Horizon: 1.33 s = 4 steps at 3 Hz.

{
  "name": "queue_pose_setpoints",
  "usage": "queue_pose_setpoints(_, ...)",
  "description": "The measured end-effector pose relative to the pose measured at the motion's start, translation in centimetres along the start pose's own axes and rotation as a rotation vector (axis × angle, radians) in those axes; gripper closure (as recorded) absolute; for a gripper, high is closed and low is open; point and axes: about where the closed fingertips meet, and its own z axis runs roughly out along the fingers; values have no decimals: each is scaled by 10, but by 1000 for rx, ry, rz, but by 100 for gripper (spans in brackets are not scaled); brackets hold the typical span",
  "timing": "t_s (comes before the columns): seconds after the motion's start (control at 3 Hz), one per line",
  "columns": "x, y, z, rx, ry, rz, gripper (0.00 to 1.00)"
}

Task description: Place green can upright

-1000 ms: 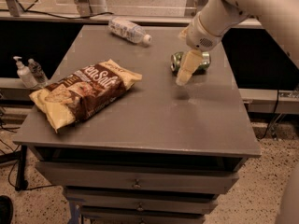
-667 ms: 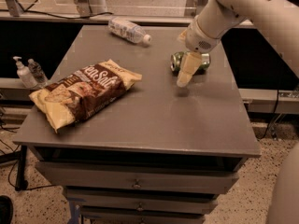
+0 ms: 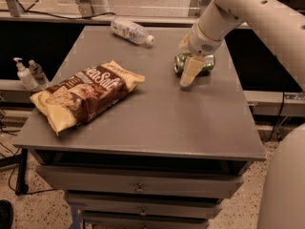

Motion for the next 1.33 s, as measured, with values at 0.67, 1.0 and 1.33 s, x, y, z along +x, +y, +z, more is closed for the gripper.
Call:
queue_pose_setpoints(0.67, 4, -6, 0, -2, 15, -19, 68)
queue_pose_setpoints(1.0, -1, -12, -13, 6, -16, -1, 93)
queue_pose_setpoints(1.33, -12, -18, -34, 26, -124, 40, 100)
